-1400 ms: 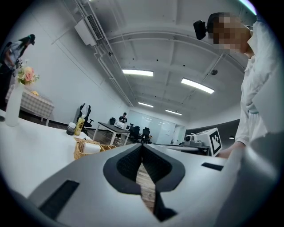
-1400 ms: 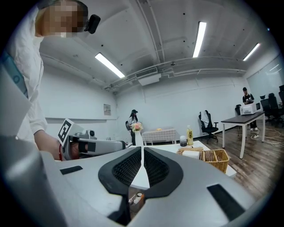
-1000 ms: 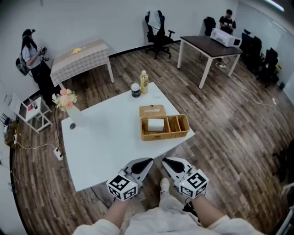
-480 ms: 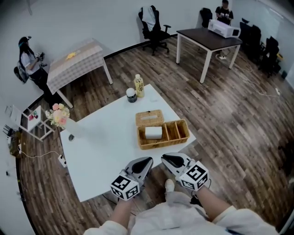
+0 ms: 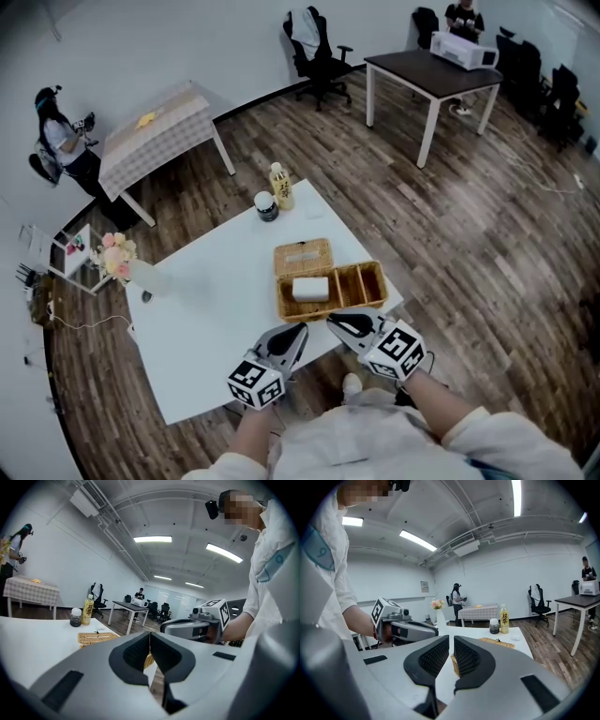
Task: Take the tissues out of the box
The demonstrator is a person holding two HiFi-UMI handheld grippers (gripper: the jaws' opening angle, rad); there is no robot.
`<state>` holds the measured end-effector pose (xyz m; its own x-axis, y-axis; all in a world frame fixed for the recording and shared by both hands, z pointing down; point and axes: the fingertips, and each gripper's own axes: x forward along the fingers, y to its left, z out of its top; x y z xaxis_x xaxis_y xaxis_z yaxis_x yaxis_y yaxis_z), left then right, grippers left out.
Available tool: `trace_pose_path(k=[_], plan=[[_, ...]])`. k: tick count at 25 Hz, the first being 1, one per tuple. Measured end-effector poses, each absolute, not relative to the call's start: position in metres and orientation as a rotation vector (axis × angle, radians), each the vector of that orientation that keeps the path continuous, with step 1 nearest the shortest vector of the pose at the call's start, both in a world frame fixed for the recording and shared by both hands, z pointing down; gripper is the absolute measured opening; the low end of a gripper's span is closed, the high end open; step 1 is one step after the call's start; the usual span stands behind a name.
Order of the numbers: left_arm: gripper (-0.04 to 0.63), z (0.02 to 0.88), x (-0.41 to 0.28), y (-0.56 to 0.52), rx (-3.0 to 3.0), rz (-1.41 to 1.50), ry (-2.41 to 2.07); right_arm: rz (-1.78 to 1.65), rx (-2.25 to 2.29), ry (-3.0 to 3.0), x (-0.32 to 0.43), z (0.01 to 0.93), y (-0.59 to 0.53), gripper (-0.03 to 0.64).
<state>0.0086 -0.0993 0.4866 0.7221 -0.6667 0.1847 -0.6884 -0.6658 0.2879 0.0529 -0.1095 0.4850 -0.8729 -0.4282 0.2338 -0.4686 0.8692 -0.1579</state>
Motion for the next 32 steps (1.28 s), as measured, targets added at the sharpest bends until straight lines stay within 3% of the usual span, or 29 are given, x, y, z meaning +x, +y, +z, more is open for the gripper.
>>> trace_pose_path(k=[18,32], plan=[[0.003,0.511,-0.003,-0.156,2.561,0.214,-1.034,0.306,0.599,-2.758,0.030,0.514,-0.166,0.037],[0.003,0.510,-0.016,-0.184,2.538,0.138,-1.041,0.168,0.589,-2.660,0.012,0.528,-0.198,0.037]])
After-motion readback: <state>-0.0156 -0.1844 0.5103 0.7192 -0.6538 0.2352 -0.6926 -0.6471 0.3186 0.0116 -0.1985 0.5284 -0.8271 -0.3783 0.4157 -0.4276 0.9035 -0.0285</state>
